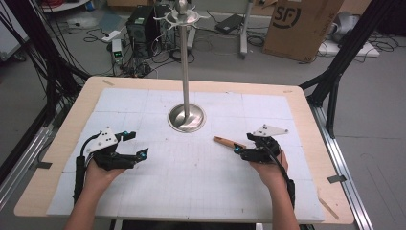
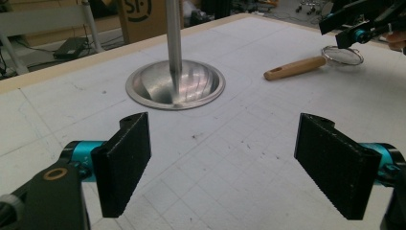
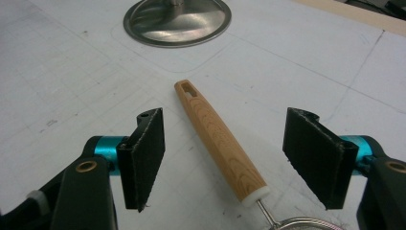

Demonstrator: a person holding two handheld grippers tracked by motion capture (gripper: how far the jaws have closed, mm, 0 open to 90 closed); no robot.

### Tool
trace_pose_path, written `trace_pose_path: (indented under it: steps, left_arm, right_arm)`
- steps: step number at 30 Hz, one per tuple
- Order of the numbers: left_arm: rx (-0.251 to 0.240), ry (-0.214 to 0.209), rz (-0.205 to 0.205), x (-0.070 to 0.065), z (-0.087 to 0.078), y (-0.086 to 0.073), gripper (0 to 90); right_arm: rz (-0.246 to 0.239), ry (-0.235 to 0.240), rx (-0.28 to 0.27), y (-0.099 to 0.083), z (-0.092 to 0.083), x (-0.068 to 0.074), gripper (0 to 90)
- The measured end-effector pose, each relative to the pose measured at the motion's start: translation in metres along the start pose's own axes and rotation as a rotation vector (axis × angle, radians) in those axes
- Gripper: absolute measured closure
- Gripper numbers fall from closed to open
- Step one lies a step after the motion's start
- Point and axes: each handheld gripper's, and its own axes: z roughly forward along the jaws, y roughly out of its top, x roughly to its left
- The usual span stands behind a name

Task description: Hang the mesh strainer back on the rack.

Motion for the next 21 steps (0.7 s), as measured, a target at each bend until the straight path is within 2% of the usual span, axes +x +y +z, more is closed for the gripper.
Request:
trace_pose_path:
  steps: [7, 15, 17, 19, 21]
  left_arm:
    - [-0.005, -0.004, -0.003, 0.0, 0.0, 0.0, 20.7]
    - [-0.003, -0.007, -0.001, 0.0, 0.0, 0.0, 20.7]
    - [-0.004, -0.009, -0.006, 0.0, 0.0, 0.0, 20.7]
    - [-0.006, -0.006, -0.004, 0.0, 0.0, 0.0, 20.7]
    - [-0.006, -0.007, -0.005, 0.0, 0.0, 0.0, 20.7]
  right_arm:
    - [-0.053, -0.021, 0.113, 0.002, 0.006, -0.01, 34.4]
    - [-0.077, -0.007, 0.185, 0.002, 0.016, -0.017, 40.8]
    - [-0.099, 0.002, 0.216, 0.002, 0.02, -0.017, 45.6]
    - [-0.134, -0.001, 0.253, 0.002, 0.024, -0.016, 47.2]
    - [-0.148, 0.006, 0.282, 0.002, 0.026, -0.017, 48.6]
